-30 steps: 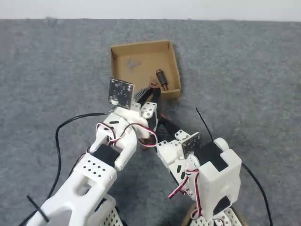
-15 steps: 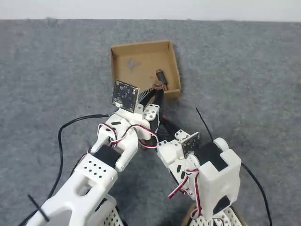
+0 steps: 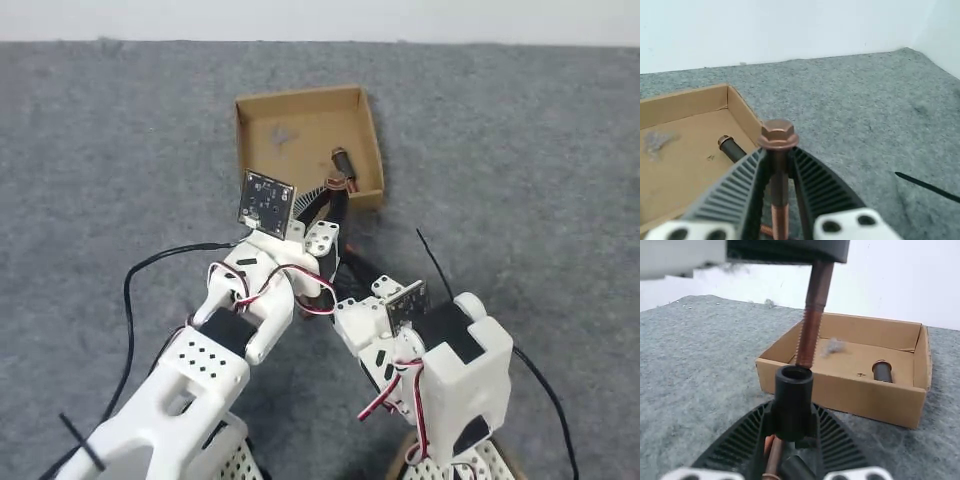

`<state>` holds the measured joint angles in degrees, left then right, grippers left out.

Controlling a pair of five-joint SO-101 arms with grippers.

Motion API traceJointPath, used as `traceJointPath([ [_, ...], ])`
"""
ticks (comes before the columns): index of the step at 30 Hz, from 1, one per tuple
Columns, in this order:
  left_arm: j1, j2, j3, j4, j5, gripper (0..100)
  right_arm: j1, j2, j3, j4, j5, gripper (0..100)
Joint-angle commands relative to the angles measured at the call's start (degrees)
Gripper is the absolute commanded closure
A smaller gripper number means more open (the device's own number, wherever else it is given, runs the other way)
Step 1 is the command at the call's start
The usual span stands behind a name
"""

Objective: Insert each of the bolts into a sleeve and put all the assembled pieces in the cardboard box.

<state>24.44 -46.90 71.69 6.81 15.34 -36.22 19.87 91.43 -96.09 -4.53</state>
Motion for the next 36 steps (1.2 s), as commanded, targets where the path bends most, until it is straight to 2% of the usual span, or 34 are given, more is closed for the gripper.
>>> traceJointPath([
  [1,0.2,-2.2,-0.3,-1.7,-0.4,99,1.2,-2.3,0.5,0.0,1.2,99.2],
  [16,0.3,-3.0,-0.3,-1.7,-0.4,99,1.2,-2.3,0.5,0.0,1.2,99.2],
  [26,1.0,-20.1,4.0,3.9,-0.4,99,1.2,-2.3,0.5,0.0,1.2,99.2],
  [32,1.1,-17.3,4.2,3.4,-0.3,99,1.2,-2.3,0.5,0.0,1.2,99.2],
  [36,1.1,-13.9,4.6,-1.2,-0.3,99,1.2,-2.3,0.5,0.0,1.2,99.2],
])
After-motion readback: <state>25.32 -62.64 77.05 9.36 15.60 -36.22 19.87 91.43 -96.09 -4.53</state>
